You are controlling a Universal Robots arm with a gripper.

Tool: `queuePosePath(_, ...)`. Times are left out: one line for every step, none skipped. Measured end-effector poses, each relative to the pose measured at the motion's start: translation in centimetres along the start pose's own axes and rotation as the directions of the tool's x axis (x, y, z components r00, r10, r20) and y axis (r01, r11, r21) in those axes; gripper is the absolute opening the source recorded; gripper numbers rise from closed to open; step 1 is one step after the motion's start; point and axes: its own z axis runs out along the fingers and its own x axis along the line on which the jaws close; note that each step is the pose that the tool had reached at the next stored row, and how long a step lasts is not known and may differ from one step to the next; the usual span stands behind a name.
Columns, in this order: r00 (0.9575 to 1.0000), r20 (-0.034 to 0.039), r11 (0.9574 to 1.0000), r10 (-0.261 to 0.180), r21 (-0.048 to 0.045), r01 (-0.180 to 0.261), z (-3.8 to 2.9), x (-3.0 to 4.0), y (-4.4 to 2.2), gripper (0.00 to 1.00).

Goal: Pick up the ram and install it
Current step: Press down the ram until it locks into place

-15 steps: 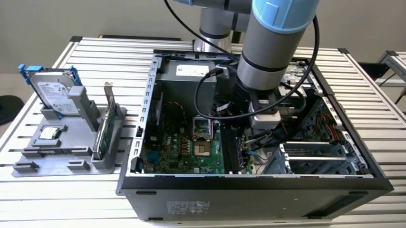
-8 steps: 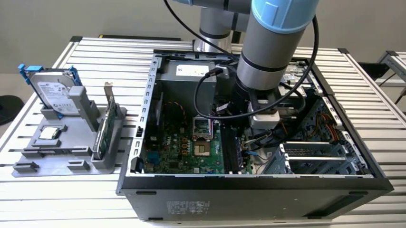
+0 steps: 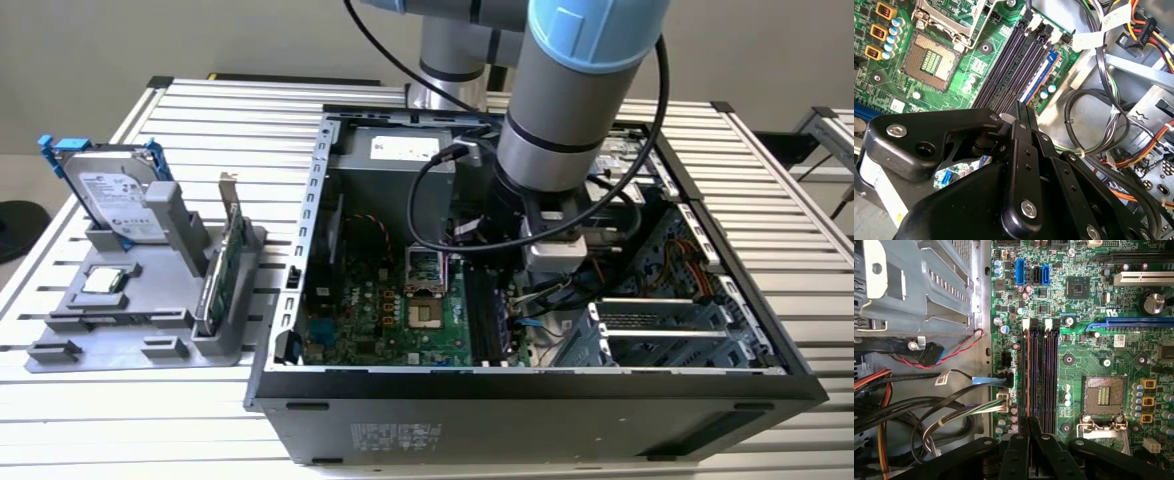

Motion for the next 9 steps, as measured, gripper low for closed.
queuePosePath(1.0000,0.0001,1.0000,0.000,0.0001,0.000,0.04,0.00,0.00,0.00)
queuePosePath(1.0000,0.0001,1.0000,0.000,0.0003,0.000,0.08,0.01,0.01,0.00)
queuePosePath(1.0000,0.0007,1.0000,0.000,0.0003,0.000,0.12,0.02,0.03,0.00)
queuePosePath(1.0000,0.0013,1.0000,0.000,0.0005,0.000,0.18,0.02,0.06,0.00)
queuePosePath(1.0000,0.0019,1.0000,0.000,0.0007,0.000,0.23,0.02,0.08,0.00)
queuePosePath(1.0000,0.0021,1.0000,0.000,0.0008,0.000,0.26,0.02,0.09,0.00)
queuePosePath(1.0000,0.0024,1.0000,0.000,0.0008,0.000,0.26,0.02,0.10,0.00)
queuePosePath(1.0000,0.0027,1.0000,0.000,0.0007,0.000,0.27,0.03,0.11,0.00)
queuePosePath(1.0000,0.0027,1.0000,0.000,0.0007,0.000,0.27,0.03,0.11,0.00)
